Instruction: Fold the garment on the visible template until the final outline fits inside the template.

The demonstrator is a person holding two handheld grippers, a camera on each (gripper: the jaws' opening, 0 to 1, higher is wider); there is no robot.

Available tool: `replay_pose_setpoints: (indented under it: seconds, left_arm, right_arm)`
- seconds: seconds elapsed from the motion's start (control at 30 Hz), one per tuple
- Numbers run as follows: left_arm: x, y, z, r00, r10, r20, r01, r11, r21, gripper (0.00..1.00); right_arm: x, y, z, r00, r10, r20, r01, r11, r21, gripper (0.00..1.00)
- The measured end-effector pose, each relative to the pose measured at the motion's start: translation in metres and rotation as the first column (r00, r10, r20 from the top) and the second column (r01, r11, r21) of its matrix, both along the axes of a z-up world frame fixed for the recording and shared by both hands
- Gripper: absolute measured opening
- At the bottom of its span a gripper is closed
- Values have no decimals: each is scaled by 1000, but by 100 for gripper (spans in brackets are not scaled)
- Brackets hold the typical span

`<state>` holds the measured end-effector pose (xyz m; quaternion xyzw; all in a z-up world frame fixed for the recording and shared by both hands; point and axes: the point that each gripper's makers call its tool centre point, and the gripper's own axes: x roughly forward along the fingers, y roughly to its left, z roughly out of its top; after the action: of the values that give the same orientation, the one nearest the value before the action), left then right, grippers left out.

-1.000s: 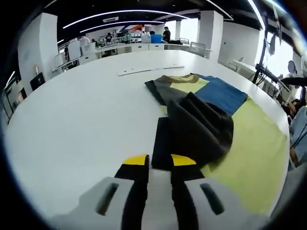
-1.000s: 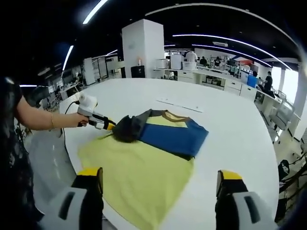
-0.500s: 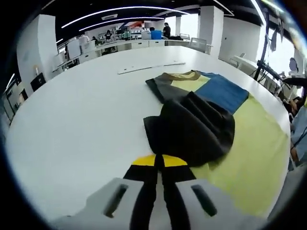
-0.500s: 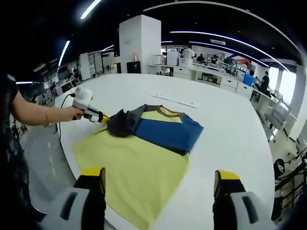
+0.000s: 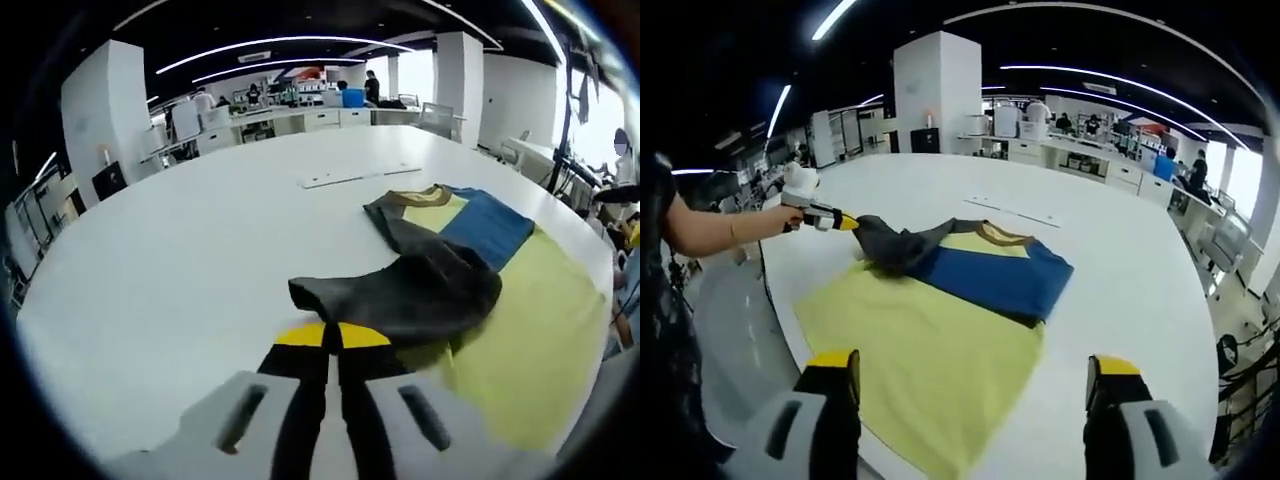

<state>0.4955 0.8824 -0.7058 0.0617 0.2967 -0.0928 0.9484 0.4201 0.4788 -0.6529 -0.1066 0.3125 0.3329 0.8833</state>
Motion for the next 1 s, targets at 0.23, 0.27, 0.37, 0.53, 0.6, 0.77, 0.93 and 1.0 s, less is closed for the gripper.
replay_pose_setpoints:
  seconds: [0.23, 0.27, 0.37, 0.53, 0.6, 0.77, 0.93, 1.0]
  left_arm:
    - [-5, 36, 15, 999, 44, 32, -46, 997, 64, 0]
    - [-6, 40, 15, 998, 52, 31, -54, 996, 67, 0]
    - [-9, 55, 15, 996, 88, 30, -90, 993, 80, 0]
    - [-15, 78, 13, 989, 143, 24, -145, 983, 112, 0]
    - [-17, 87, 13, 986, 167, 22, -168, 979, 117, 0]
    - [-31, 100, 8, 975, 221, 4, -220, 969, 112, 0]
    - [-37, 113, 7, 969, 245, 8, -243, 957, 155, 0]
    - [-36, 120, 8, 966, 260, 11, -258, 952, 165, 0]
  right_arm:
    - [-1, 6, -2, 1000, 7, -6, -7, 1000, 8, 94]
    - [-1, 6, -2, 1000, 8, -7, -8, 1000, 8, 94]
    - [-2, 7, -3, 1000, 10, -10, -10, 1000, 10, 94]
    - [-3, 6, -5, 1000, 5, -19, -5, 1000, 6, 94]
    - [-3, 4, -6, 1000, 0, -24, 0, 1000, 5, 94]
    - [-3, 5, -7, 1000, 4, -29, -4, 1000, 4, 94]
    - [-4, 6, -7, 999, 8, -33, -8, 1000, 1, 94]
    - [-3, 6, -7, 999, 6, -32, -6, 1000, 1, 94]
